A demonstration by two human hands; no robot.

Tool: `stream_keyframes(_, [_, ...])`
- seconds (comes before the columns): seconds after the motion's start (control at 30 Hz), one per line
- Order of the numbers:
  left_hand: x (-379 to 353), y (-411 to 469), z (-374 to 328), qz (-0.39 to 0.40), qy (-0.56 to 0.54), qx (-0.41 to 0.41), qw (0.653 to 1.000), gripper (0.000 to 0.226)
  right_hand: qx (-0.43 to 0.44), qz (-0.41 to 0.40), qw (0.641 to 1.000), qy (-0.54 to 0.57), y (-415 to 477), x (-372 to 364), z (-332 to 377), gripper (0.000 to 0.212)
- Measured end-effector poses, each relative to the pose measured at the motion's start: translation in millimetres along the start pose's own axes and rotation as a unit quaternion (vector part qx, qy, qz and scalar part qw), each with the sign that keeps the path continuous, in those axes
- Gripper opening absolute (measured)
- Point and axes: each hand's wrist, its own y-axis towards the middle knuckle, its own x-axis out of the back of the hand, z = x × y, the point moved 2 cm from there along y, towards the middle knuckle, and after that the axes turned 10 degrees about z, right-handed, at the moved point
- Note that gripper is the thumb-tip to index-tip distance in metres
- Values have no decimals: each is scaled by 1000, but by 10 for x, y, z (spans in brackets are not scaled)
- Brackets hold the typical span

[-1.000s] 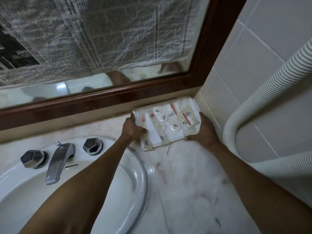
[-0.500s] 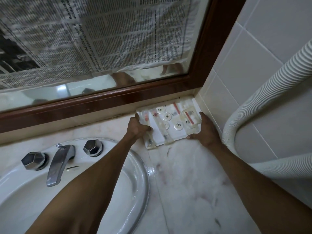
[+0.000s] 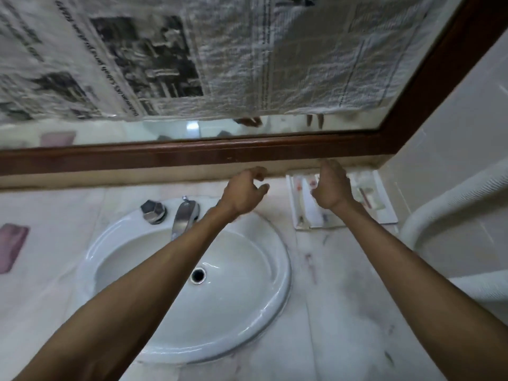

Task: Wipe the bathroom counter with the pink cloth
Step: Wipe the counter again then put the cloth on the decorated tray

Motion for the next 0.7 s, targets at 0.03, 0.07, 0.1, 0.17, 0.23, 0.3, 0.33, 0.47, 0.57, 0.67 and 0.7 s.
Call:
stream_keyframes(0.03, [182,-184,100,-27,6,-5,1000,43,38,-4,999,21,-33,9,305,70])
stream_keyframes(0.07, [365,-379,221,-51,11,-2,999,40,72,-2,997,37,-76,-5,619,65])
stream_keyframes(0.1, [553,-577,356,-74,13,2,997,37,102,1,994,46,-118,-37,940,62])
stream_keyframes(0.17, [911,-937,651,-120,17,14,993,33,149,10,987,56,-206,-130,1537,56])
stream_keyframes(0.23, [1283,-1308,1027,-155,17,38,987,31,186,25,980,68,-322,-315,2140,51])
stream_keyframes(0.3, [1588,-1628,1391,-169,8,63,984,32,214,38,973,78,-421,-546,2654,48])
stream_keyframes(0.33, [1743,-1819,1610,-175,5,80,981,32,225,46,970,82,-483,-706,2937,46])
stream_keyframes(0.47, [2190,-2474,2430,-201,3,133,971,31,253,94,961,65,-753,-1404,3863,39])
stream_keyframes(0.57, [2516,-2930,3118,-219,3,167,961,30,286,130,948,48,-980,-2054,4550,46])
stream_keyframes(0.67, [2702,-3260,3672,-233,0,216,948,29,290,158,943,35,-1123,-2580,5012,48])
stream_keyframes(0.7, [2750,-3346,3846,-242,-5,223,944,29,287,164,943,28,-1159,-2738,5128,48])
